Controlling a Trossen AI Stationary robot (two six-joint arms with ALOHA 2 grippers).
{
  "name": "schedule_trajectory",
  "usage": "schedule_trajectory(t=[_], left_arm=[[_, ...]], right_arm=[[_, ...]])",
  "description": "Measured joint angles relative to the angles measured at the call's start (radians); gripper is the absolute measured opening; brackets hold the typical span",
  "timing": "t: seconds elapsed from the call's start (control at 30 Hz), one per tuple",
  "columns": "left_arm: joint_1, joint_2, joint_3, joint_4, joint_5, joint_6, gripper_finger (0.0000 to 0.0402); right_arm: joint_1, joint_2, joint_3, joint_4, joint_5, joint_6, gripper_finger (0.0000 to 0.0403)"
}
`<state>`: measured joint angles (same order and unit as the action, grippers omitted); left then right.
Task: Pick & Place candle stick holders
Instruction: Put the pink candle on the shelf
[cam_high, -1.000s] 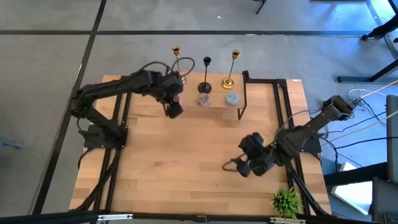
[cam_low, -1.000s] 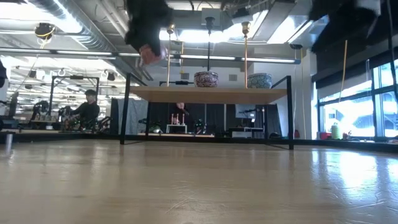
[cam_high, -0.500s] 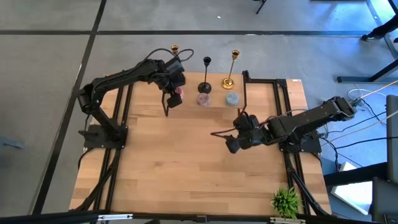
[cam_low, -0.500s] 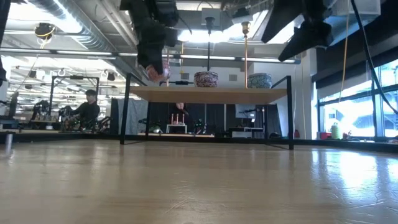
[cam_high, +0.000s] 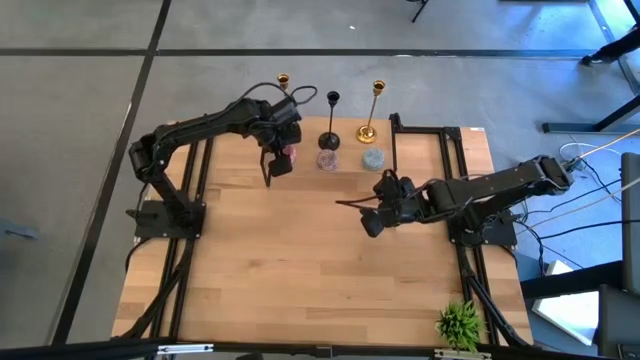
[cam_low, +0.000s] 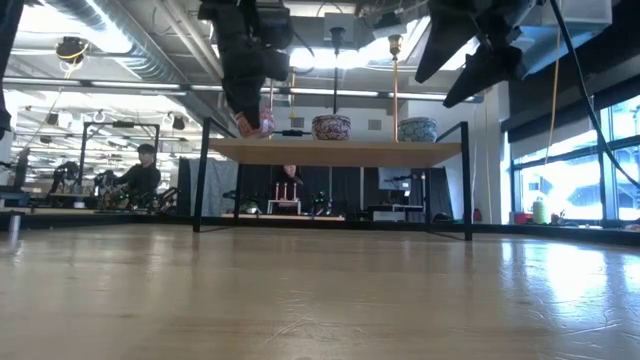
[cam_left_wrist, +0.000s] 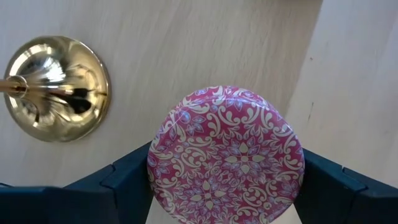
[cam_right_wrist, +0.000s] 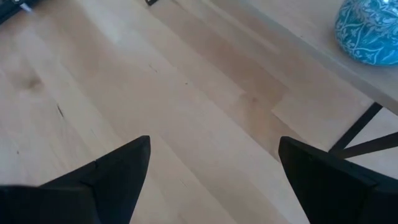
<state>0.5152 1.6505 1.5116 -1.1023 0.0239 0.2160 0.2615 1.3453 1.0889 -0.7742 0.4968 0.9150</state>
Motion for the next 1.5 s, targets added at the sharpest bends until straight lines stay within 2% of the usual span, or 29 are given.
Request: schedule_trajectory(t=[0.17, 0.4, 0.7, 1.07, 1.5], left_arm=[[-0.011, 0.000, 0.000, 0.004, -0.015, 0.008, 0.0299], [-0.017, 0.000, 0.000, 0.007, -0.086, 0.017, 0.0311], [-0.027, 0.000, 0.000, 0.000, -0.091, -0.125, 0.0315], [-0.071, 0.000, 0.000, 0.009, -0.158, -0.188, 0.0317], [-0.085, 0.000, 0.000, 0.017, -0.162, -0.207, 0.0319]], right_arm=[[-0.004, 0.000, 0.000, 0.000, -0.003, -0.007, 0.0358], [-0.012, 0.000, 0.000, 0.000, -0.003, -0.007, 0.0358], [-0.013, 0.000, 0.000, 0.004, -0.003, -0.006, 0.0358], [-0.013, 0.000, 0.000, 0.008, -0.003, -0.014, 0.0358], [-0.013, 0.000, 0.000, 0.008, -0.003, -0.018, 0.0358]])
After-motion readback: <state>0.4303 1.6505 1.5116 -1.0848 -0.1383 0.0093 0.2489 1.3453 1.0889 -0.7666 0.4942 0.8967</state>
